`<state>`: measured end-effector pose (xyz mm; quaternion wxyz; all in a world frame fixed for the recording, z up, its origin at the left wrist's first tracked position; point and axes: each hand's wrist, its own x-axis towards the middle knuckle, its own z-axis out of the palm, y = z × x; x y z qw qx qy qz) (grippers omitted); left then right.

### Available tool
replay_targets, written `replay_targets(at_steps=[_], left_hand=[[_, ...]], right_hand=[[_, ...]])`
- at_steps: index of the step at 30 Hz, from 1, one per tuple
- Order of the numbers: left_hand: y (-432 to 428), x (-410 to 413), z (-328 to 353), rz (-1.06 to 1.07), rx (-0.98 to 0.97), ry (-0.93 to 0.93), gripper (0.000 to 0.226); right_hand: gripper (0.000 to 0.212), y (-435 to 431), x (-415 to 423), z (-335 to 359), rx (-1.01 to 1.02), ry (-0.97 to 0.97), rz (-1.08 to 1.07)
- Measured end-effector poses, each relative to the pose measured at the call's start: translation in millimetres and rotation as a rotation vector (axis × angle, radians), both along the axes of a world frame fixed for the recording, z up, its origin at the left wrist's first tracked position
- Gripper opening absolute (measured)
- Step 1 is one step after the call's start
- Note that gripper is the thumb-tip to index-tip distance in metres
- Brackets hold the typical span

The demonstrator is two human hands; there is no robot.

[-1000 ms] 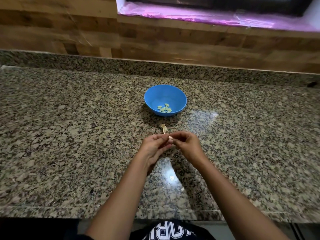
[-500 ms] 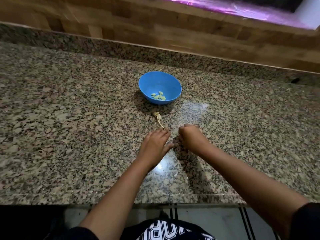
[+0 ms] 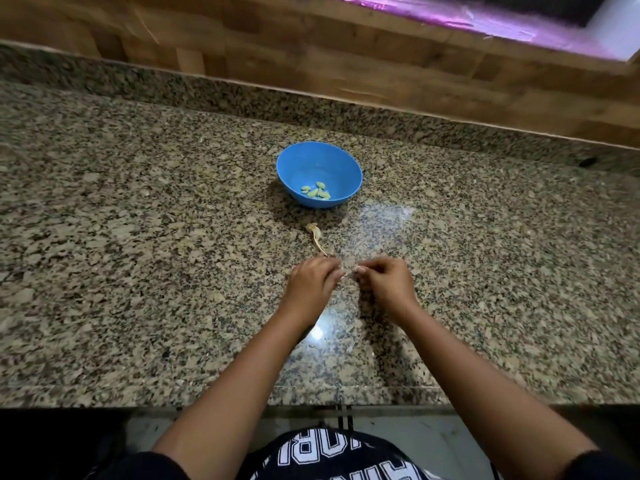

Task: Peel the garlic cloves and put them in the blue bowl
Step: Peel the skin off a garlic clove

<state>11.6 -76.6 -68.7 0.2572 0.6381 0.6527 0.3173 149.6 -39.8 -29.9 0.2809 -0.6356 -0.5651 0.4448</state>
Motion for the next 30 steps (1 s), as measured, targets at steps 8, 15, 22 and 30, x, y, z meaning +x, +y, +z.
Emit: replay_targets(at_steps=[8,15,22,30], left_hand=[[14,12,31,-0.029,-0.123,-0.269,0.016],[20,16,45,-0.1,-0.066,-0.344,0.015],[19,12,52,-0.131,-0.086,-0.308,0.024],[22,18,57,-0.019,-0.238,-0.758,0.028]], right_hand=[[0.02,-13,4,24,-0.187,0.6,-0.074],[0.019,-5,10,49,-0.353,0.646,0.171],[0.022,-4,5,44,-0.202,0.411,0.219],[0.023,-3,0,36,0.196,0.036,0.27]])
